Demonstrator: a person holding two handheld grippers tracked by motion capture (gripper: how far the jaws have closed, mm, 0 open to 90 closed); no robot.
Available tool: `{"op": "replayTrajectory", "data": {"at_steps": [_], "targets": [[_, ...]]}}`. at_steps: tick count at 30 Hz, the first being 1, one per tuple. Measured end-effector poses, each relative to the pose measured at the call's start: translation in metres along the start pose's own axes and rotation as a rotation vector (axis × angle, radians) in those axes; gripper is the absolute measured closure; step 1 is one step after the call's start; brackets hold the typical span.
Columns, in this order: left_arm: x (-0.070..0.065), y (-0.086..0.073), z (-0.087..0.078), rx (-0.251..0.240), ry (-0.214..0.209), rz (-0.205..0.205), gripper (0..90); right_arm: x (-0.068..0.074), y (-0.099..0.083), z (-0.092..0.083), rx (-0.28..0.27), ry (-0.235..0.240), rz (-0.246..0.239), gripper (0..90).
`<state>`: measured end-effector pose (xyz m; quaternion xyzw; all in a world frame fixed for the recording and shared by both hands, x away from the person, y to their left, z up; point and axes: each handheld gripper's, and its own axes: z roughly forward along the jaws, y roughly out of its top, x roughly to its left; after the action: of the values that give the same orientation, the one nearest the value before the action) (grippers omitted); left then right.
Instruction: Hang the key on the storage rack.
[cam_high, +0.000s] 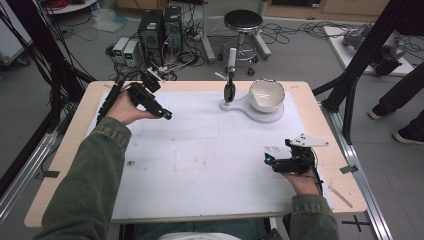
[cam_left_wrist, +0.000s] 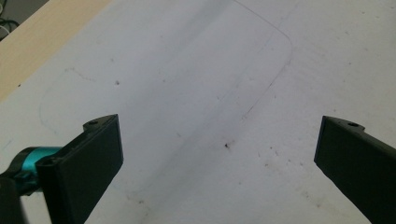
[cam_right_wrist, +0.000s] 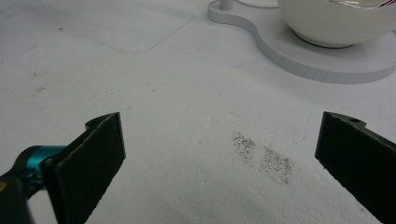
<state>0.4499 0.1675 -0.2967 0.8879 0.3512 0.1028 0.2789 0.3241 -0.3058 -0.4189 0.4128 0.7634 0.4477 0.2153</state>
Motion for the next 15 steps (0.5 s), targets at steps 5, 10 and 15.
{"op": "replayTrajectory", "data": {"at_steps": [5,10,15], "targets": [[0.004,-0.024,-0.012,-0.046,0.014,-0.023,1.7,0.000,0.000,0.000,0.000,-0.004,0.000,0.6],[0.006,-0.050,-0.022,-0.082,0.036,-0.045,1.7,0.001,-0.001,0.000,0.002,-0.006,0.003,0.6],[0.006,-0.083,-0.027,-0.124,0.058,-0.081,1.7,0.001,-0.001,0.000,0.002,-0.007,0.002,0.5]]}}
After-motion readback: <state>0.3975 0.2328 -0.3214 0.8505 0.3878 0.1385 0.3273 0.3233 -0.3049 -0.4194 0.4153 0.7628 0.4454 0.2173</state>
